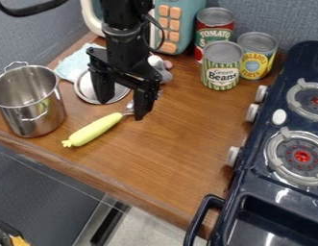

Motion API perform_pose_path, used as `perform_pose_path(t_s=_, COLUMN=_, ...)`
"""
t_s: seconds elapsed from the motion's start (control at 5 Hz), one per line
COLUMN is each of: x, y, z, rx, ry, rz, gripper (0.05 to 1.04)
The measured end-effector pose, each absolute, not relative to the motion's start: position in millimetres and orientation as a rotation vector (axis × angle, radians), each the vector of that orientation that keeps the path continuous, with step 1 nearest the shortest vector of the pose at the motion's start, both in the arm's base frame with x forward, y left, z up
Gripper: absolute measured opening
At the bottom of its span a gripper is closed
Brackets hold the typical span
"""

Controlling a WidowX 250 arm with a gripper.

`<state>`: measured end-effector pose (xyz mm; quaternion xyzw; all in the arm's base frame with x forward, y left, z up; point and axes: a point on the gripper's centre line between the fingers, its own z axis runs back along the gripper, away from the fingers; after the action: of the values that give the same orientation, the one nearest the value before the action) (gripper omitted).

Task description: Mover la olla de plata al lado derecho de la mesa

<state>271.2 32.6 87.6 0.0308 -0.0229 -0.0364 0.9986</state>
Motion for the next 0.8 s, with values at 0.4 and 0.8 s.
perform_pose_path(t_s=0.4, x=268.7, y=33.8, z=78.3, rx=0.066, ry=-0.008, rz=-0.085, gripper=1.000)
perform_pose_path(t_s=0.8, x=269.1, y=37.5, z=79.3, rx=0.068, ry=-0.009, rz=-0.084, gripper=1.000)
